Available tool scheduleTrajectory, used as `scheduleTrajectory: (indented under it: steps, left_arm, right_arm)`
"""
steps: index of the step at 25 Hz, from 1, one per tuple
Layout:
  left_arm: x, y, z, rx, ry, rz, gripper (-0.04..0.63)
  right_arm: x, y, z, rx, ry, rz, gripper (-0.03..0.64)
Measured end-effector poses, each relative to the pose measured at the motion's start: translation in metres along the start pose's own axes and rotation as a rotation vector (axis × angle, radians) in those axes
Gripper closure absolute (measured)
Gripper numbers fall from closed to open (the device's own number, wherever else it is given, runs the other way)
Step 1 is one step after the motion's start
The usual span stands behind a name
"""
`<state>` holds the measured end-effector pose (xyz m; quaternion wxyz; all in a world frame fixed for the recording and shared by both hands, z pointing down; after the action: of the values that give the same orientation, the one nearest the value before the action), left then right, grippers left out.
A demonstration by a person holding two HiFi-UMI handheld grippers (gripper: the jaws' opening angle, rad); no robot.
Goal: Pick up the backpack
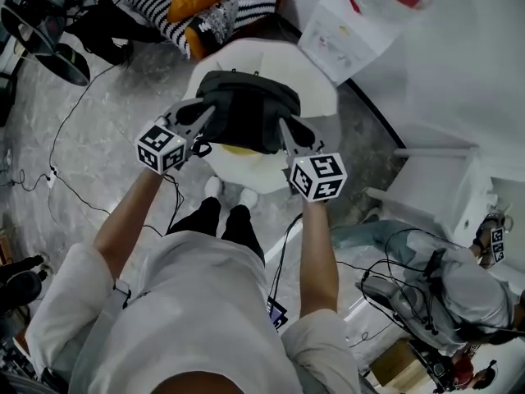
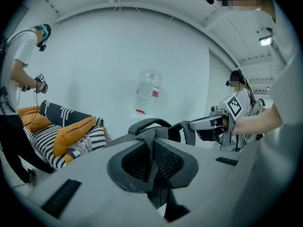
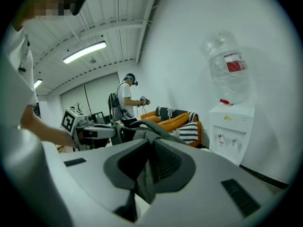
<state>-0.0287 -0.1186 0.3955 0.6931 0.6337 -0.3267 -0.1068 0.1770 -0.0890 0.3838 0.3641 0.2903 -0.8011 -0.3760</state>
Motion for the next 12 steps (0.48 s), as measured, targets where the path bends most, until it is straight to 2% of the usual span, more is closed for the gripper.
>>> scheduleTrajectory:
  steps: [12]
  left_arm:
    - [-0.034,-0.028,-0.009,0.04,-0.004,-0.065,0.558]
  right_arm:
    - [-0.025,-0.013,0.038,-0.044,-0.006,-0.054,0.574]
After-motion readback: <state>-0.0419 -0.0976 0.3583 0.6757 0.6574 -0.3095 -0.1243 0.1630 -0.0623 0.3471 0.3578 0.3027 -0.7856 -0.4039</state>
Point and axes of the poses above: the fingertips, and each gripper's own axes: x forward along the fingers, z to its left, y out of its underside, the point moved 3 cm from there along -x, backward along the fingers, and after that the axes turned 13 degrees about x, right-handed, at the moved point
